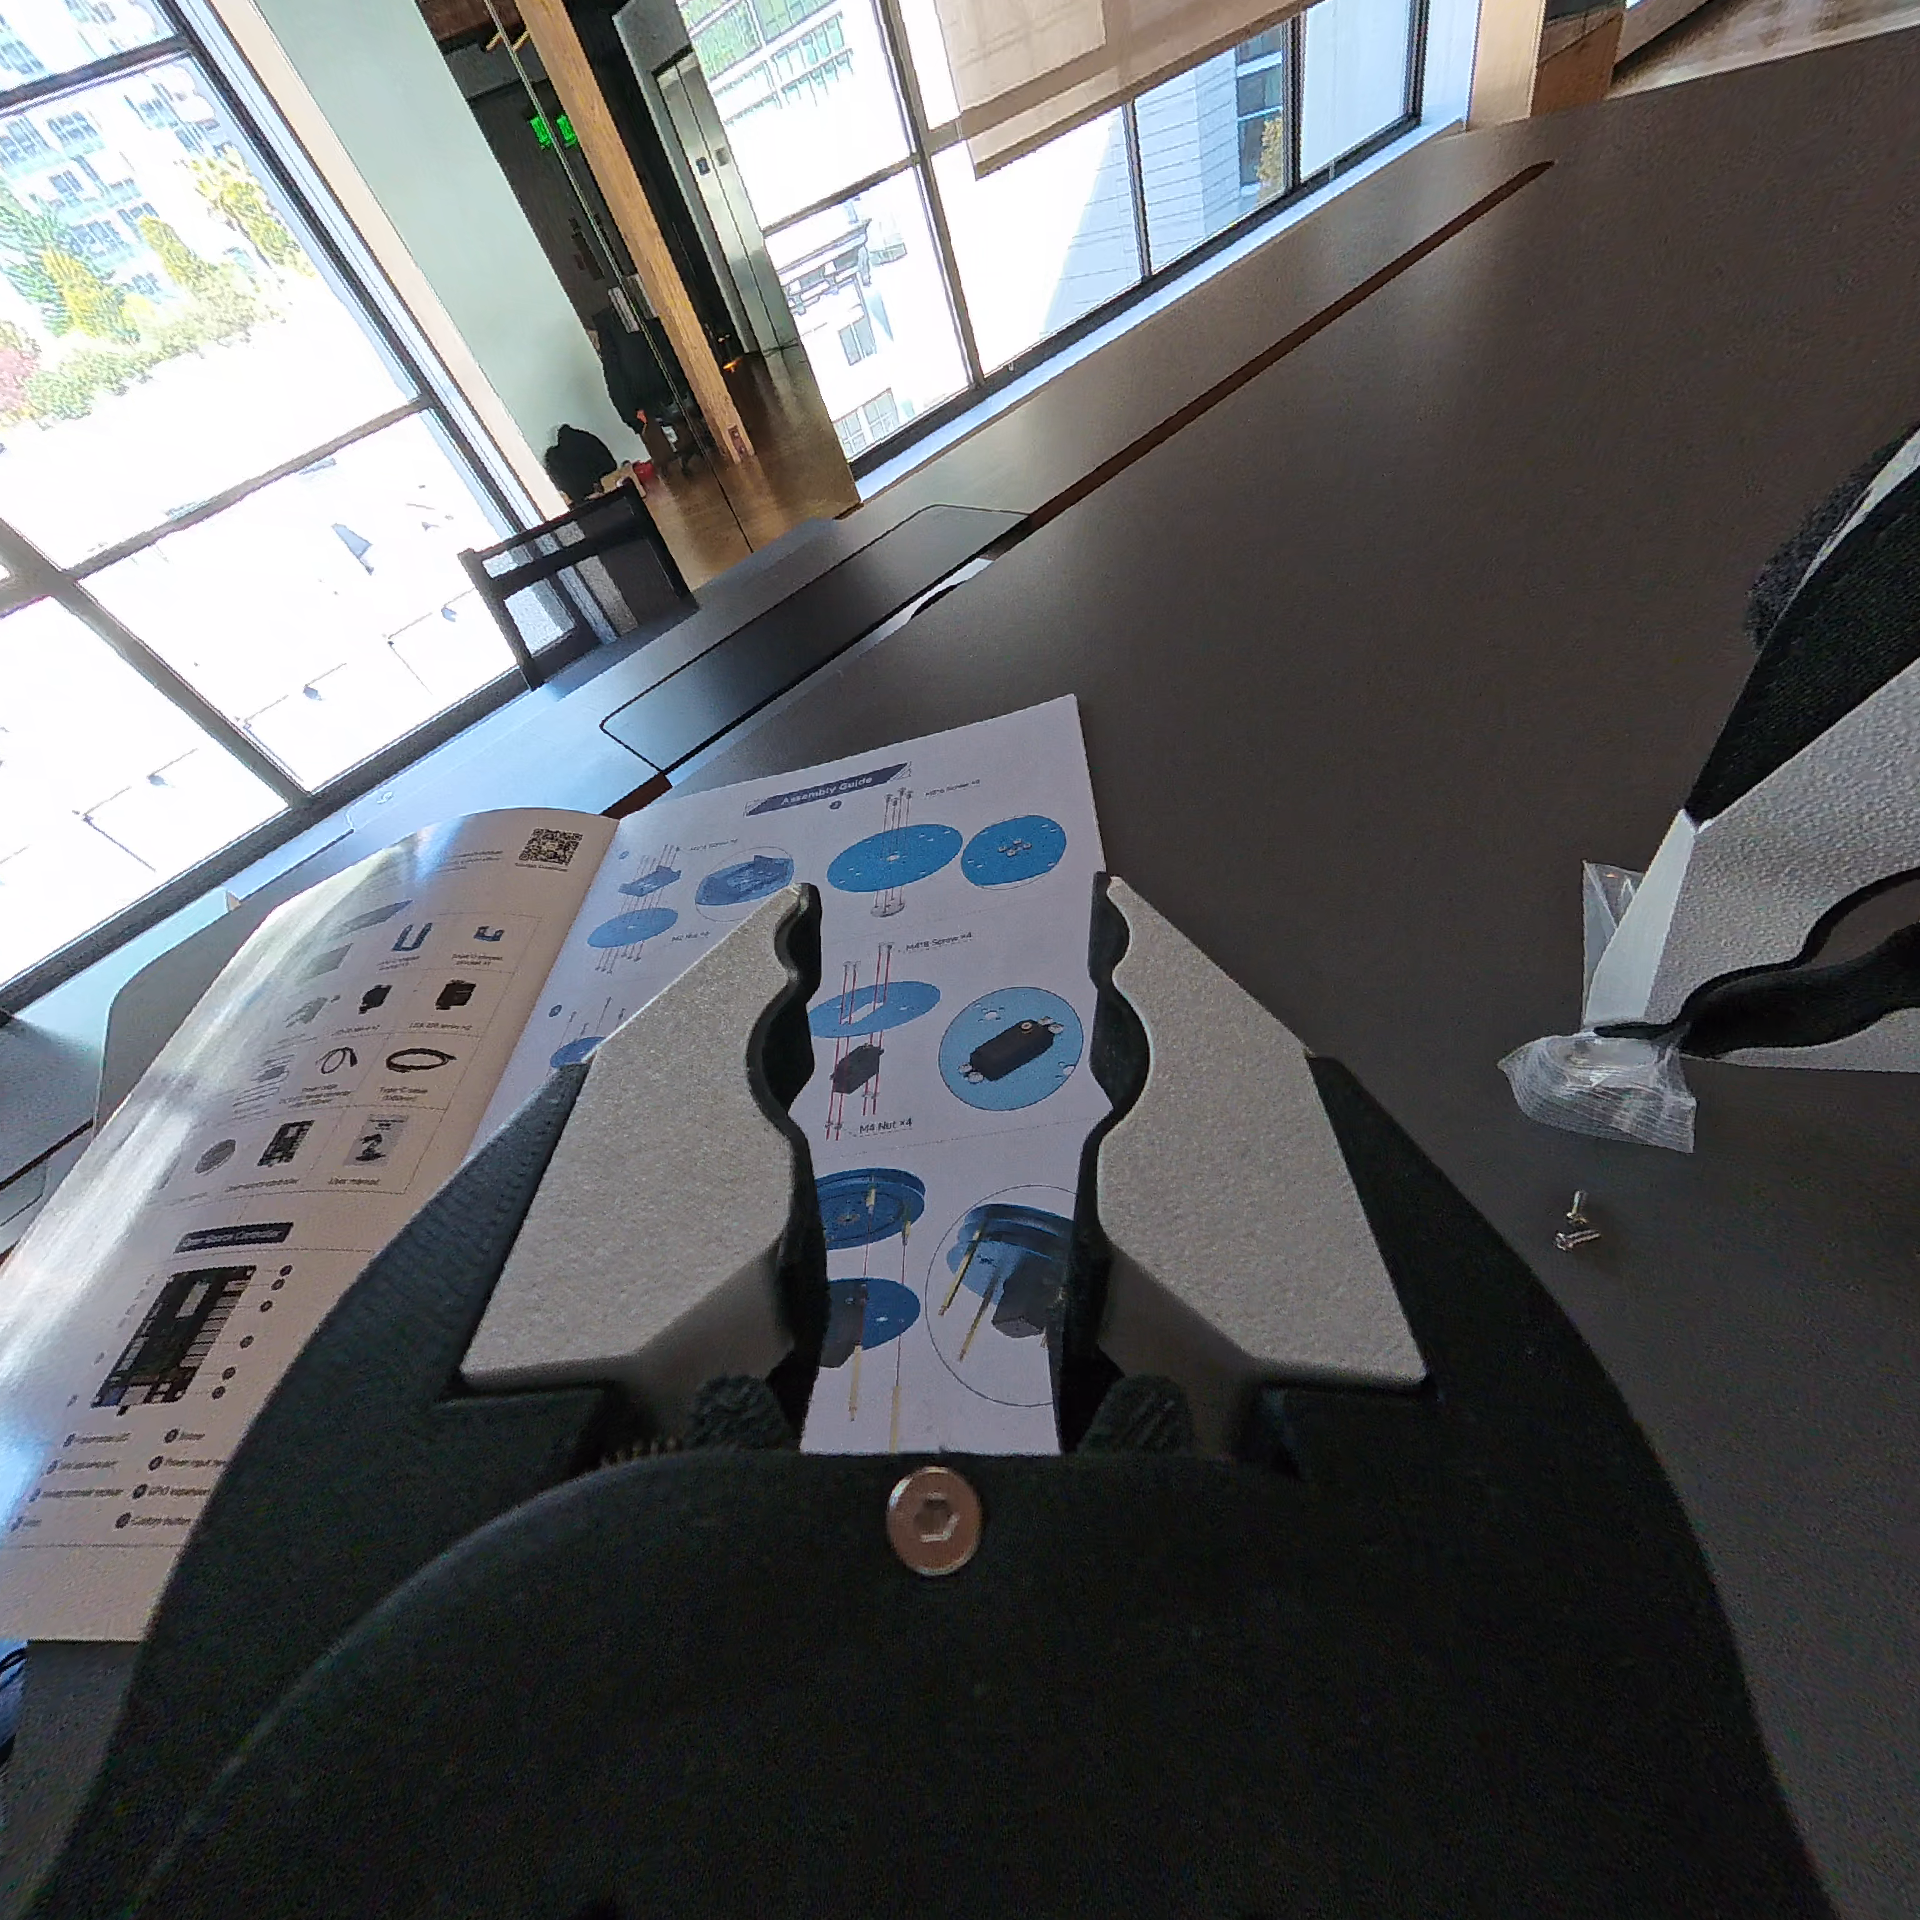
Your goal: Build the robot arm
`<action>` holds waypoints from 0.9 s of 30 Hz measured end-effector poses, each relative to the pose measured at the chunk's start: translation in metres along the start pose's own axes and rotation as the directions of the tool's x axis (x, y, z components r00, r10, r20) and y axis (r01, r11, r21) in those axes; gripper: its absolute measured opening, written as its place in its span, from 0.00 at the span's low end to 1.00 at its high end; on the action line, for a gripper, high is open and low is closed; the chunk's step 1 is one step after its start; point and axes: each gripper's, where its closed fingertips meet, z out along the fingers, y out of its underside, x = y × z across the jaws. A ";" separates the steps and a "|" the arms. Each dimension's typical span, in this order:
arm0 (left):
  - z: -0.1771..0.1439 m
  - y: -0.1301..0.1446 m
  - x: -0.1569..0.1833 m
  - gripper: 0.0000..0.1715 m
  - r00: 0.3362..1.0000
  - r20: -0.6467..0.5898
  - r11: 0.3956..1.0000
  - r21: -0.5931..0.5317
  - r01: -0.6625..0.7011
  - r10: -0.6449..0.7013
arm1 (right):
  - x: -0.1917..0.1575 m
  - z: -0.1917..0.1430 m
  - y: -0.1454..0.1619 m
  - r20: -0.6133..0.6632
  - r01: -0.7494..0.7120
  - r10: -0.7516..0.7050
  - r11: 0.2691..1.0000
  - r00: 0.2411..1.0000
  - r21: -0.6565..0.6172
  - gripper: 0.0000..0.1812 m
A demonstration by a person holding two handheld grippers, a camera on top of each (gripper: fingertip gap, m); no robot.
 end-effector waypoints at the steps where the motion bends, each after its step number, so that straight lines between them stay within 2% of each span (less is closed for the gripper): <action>1: 0.000 0.000 0.000 0.29 1.000 0.000 1.000 -0.001 -0.001 0.001 | 0.000 0.000 0.000 -0.001 0.001 -0.001 1.000 1.000 -0.001 0.02; 11: -0.001 -0.002 0.016 0.31 0.996 -0.074 0.999 -0.003 -0.043 0.042 | 0.001 0.001 0.003 -0.003 -0.007 0.007 1.000 1.000 -0.002 0.02; 18: 0.001 0.003 0.009 0.31 0.998 -0.069 1.000 -0.029 0.000 -0.002 | 0.001 0.001 0.006 -0.005 -0.013 0.013 1.000 1.000 -0.006 0.02; 27: 0.003 0.006 0.011 0.31 0.997 -0.075 0.999 -0.042 -0.012 0.009 | 0.000 0.001 0.021 -0.008 -0.038 0.038 0.999 0.999 -0.017 0.02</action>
